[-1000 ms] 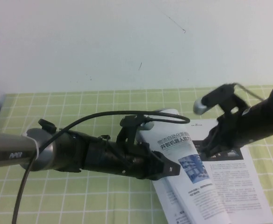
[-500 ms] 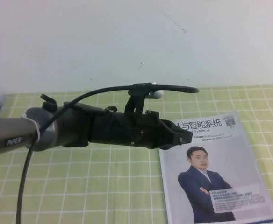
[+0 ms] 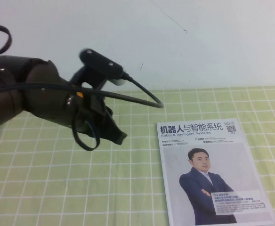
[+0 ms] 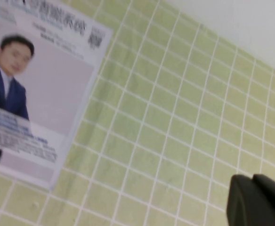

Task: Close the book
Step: 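Close the open booklet and leave it lying on the table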

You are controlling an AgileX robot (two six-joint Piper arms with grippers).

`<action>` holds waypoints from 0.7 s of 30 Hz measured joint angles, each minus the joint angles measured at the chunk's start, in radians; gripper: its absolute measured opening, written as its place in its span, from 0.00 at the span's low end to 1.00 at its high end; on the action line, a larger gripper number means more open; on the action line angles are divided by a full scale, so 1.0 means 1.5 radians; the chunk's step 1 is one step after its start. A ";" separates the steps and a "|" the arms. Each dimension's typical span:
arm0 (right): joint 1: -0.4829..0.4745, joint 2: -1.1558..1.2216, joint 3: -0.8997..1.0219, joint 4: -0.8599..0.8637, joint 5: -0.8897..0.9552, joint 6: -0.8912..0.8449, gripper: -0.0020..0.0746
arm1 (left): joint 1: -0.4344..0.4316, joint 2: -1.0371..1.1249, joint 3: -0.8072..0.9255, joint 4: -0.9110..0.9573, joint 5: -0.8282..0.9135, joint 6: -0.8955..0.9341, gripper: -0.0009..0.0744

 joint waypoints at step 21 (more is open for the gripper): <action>0.000 -0.401 0.450 0.131 -0.249 0.086 0.02 | 0.000 -0.504 0.435 0.078 -0.250 -0.162 0.01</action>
